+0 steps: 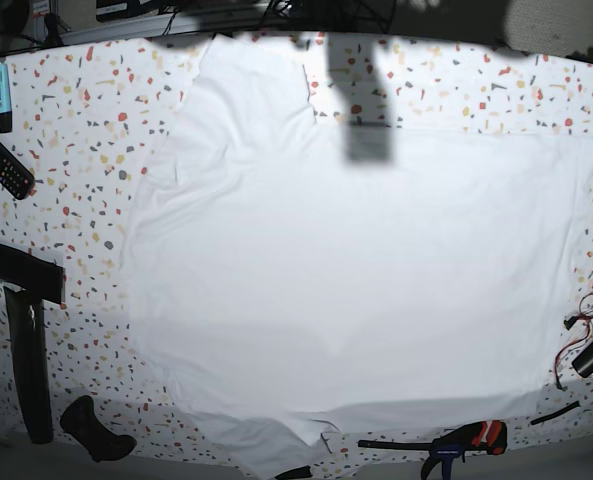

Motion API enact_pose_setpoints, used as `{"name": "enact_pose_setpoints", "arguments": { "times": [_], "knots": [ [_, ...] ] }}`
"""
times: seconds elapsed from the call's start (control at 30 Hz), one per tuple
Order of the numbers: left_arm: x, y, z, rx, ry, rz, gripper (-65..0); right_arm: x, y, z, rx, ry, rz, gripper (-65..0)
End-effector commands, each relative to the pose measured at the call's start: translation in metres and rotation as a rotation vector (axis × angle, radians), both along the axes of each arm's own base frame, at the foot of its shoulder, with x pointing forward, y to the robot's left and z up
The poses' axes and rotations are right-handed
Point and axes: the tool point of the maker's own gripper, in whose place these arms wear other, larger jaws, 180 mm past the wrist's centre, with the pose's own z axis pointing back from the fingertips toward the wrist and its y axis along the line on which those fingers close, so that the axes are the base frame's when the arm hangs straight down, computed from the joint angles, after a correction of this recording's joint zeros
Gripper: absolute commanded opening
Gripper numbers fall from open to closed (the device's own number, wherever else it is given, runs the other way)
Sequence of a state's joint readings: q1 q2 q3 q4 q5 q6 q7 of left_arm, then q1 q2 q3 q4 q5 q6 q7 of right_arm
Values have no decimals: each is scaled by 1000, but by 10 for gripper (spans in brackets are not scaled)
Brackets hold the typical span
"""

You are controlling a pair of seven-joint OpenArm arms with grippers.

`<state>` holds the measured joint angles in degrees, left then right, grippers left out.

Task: Fold the T-shirt properly
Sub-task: 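Move both grippers out from rest toward the shirt's collar edge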

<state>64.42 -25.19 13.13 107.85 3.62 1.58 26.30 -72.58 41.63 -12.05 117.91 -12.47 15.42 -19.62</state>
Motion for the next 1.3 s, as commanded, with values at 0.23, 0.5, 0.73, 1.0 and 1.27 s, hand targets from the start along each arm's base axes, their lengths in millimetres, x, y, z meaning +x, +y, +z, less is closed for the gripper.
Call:
{"name": "enact_pose_setpoints", "arguments": {
  "times": [0.23, 0.5, 0.73, 1.0, 1.27],
  "knots": [
    [61, 17, 59, 180, -237, -132, -369, 68, 40, 65, 75, -266, 97, -353],
    [112, 25, 100, 344, -480, -395, -369, 125, 21, 79, -69, -543, 120, -353],
    [132, 7, 117, 322, -640, -548, -369, 171, 18, 94, -100, -714, 118, -353],
    [143, -6, 123, 289, -712, -519, -369, 201, 18, 107, -104, -820, 113, -353],
    [151, -11, 126, 281, -745, -468, -369, 201, 18, 106, -104, -814, 132, -353]
  ]
}}
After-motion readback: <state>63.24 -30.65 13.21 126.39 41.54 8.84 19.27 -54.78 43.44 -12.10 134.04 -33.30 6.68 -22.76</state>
